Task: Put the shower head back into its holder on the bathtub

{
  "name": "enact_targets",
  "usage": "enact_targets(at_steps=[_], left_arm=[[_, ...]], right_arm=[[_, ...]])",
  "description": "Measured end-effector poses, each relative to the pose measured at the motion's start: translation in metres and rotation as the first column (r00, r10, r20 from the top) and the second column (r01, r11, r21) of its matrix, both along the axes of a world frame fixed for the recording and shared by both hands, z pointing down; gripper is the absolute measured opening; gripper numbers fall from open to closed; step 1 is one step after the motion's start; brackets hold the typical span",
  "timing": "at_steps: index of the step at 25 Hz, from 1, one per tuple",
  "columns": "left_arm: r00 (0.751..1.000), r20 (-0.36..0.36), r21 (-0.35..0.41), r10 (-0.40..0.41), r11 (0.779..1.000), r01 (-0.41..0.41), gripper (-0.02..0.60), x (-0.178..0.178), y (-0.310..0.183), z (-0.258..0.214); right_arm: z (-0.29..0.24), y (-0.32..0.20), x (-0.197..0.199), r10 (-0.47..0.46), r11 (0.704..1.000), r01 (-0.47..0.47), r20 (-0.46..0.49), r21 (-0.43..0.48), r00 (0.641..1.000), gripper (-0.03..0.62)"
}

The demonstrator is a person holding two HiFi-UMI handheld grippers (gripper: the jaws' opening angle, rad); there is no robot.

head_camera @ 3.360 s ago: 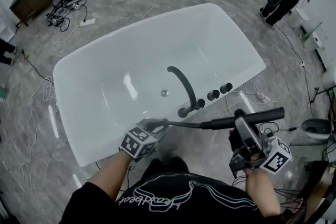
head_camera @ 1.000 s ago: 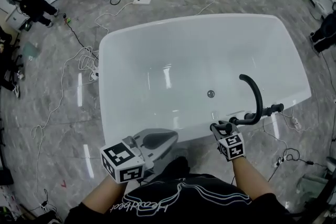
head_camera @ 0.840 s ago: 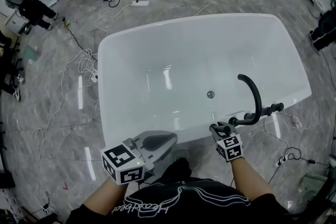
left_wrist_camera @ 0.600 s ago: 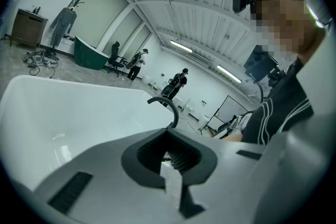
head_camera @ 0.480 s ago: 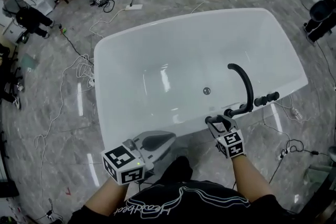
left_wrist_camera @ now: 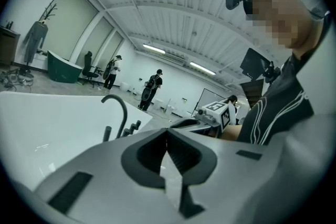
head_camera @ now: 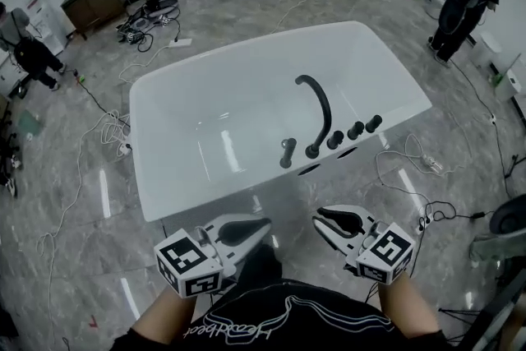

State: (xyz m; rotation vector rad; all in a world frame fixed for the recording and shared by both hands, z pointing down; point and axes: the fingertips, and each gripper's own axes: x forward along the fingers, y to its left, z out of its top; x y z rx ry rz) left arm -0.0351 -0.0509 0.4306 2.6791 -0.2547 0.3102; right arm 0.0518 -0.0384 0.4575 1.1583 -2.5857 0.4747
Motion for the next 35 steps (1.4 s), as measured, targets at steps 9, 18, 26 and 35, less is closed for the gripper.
enact_targets(at_steps=[9, 18, 26, 35], left_arm=[[0.993, -0.043, 0.127, 0.109, 0.987, -0.103, 0.005, 0.029, 0.179, -0.059], [0.990, -0.040, 0.186, 0.138, 0.974, -0.128, 0.005, 0.032, 0.252, -0.089], [0.992, -0.031, 0.150, 0.124, 0.982, -0.118, 0.005, 0.037, 0.274, -0.086], [0.992, -0.038, 0.157, 0.124, 0.981, -0.117, 0.005, 0.040, 0.284, -0.092]], right_arm=[[-0.094, 0.178, -0.025, -0.004, 0.997, -0.007, 0.141, 0.077, 0.990, 0.018], [-0.113, 0.240, -0.024, 0.060, 0.991, -0.080, 0.188, 0.104, 0.980, 0.014], [-0.113, 0.260, -0.024, 0.059, 0.990, -0.084, 0.208, 0.115, 0.976, 0.012], [-0.121, 0.269, -0.024, 0.051, 0.987, -0.080, 0.209, 0.136, 0.977, 0.012]])
